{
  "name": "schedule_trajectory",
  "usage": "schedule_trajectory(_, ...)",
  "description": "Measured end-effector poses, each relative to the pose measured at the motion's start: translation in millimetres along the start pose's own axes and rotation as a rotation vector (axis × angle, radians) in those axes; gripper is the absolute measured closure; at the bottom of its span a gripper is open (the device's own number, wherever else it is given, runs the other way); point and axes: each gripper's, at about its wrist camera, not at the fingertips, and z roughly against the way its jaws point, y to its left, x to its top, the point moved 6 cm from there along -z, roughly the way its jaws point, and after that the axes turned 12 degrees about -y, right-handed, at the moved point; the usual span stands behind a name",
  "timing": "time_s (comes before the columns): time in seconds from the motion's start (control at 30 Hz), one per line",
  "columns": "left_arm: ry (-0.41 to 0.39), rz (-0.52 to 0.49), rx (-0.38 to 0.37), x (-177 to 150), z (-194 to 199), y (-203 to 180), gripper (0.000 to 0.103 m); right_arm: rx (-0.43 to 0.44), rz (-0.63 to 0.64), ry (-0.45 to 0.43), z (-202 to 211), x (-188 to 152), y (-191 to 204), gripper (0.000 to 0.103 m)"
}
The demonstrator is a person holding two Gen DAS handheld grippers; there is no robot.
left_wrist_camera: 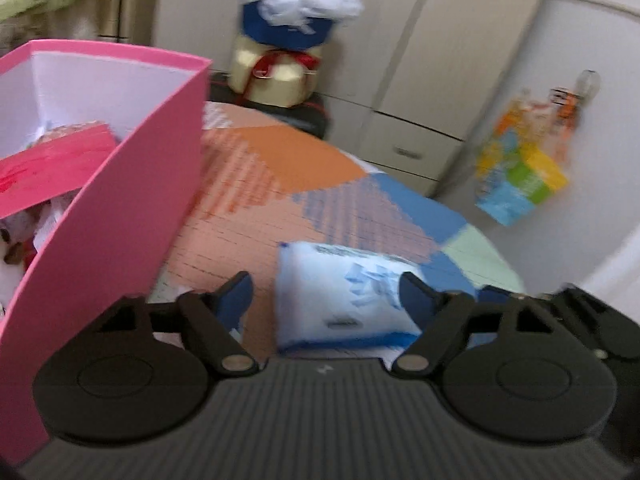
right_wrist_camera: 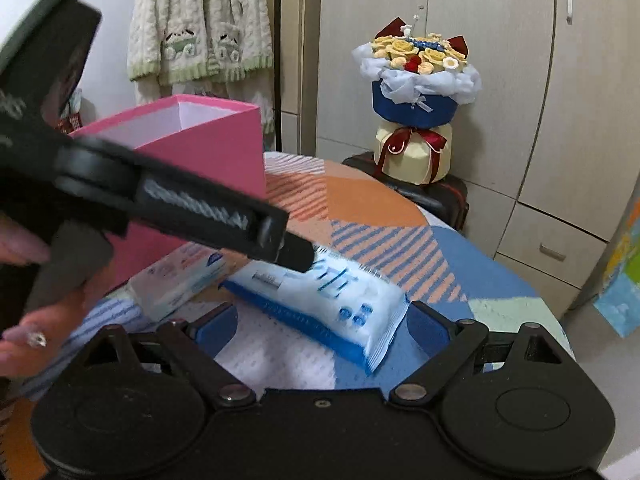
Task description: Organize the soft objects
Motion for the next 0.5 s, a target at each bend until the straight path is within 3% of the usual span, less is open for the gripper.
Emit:
schedule_trajectory(0.23, 0.026, 0.058, 0.008, -3, -18, 9, 0.032, 0.031, -0.031, 0.047, -33, -17, -15, 0.009)
schedule_trajectory(0.27, 0.032, 0.056, 0.011, -4, -21, 9, 0.038, 0.047, -0.045, 0.056, -36, -19, -16, 0.01)
schedule_trajectory(0.5, 0.039, -0.01, -0.033, -16, -26, 0, 0.048, 0.058, -0.08, 0.052, -42, -26, -10, 0.018)
